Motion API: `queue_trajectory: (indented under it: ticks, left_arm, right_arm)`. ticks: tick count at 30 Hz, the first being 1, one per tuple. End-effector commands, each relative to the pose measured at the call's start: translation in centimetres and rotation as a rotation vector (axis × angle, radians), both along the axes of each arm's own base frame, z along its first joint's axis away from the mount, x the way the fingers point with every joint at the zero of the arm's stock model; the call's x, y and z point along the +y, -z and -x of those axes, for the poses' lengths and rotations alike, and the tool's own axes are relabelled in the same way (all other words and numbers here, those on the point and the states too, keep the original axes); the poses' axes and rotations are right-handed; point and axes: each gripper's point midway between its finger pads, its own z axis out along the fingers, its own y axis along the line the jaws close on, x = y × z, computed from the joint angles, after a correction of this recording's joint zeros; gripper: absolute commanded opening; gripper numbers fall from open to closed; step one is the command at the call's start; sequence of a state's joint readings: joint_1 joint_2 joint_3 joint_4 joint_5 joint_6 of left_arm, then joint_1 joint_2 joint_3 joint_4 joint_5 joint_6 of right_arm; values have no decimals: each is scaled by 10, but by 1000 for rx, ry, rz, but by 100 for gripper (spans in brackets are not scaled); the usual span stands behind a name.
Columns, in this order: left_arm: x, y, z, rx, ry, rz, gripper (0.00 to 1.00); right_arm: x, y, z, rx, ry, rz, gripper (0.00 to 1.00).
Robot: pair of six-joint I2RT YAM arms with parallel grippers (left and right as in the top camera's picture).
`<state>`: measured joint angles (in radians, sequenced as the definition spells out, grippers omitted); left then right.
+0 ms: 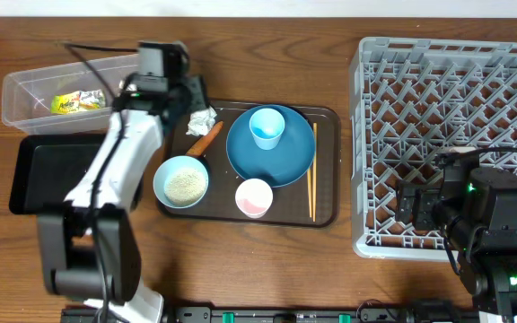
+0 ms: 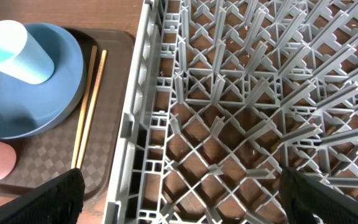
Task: Sort waste into correct bins and load items into the dishwasher rack
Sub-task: 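Carry the crumpled paper left and release it into the clear bin, then grasp the remaining crumpled foil with the left gripper and drop it in bin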
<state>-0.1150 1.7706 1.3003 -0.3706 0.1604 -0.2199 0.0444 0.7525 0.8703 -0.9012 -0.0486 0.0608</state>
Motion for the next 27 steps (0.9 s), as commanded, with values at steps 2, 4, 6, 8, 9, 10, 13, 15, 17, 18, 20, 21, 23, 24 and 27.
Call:
queue_trajectory:
  ticks: [2,4,6,8,9,10,13,15,17,18,20,21,23,24,27]
  left_arm:
    - [0,41,0,82,7,-72,54]
    - [-1,56,1,114,8,-78,54]
    - [0,71,4,149,10,-82,54]
    - [0,84,6,178,11,-86,54]
    - [0,88,6,187,11,-87,52]
    - [0,92,7,194,11,-88,38]
    - [0,88,5,180,10,-86,14]
    - [0,80,0,151,6,-88,6]
    - [4,70,-3,125,-7,-104,6]
    - [7,63,-4,109,-17,-116,6]
    - [11,44,-3,76,-33,-132,6]
    - [12,36,-2,64,-35,-130,6]
    - [15,11,1,26,-42,-124,6]
    - [17,-4,2,-4,-51,-123,6]
    - [36,-49,1,-113,-112,-153,6]
  right_arm:
    - [1,-9,-1,-22,6,-6,99]
    - [1,-9,-1,-22,6,-6,99]
    - [1,-9,-1,-22,6,-6,99]
    - [1,-9,-1,-22,6,-5,99]
    - [1,-9,-1,-22,6,-6,99]
    - [1,-9,-1,-22,6,-6,99]
    - [1,-9,-1,-22,6,-5,99]
    - [1,-9,-1,-22,6,-6,99]
    - [1,-9,-1,-21,6,-6,99]
    - [1,-9,-1,-21,6,-5,99]
    - [1,-9,-1,-22,6,-5,99]
    - [1,-9,-1,-22,6,-6,99]
    - [1,-9,-1,-21,6,-6,99]
    - [1,-9,-1,-21,6,-5,99]
    - [1,-9,-1,-21,6,-6,99]
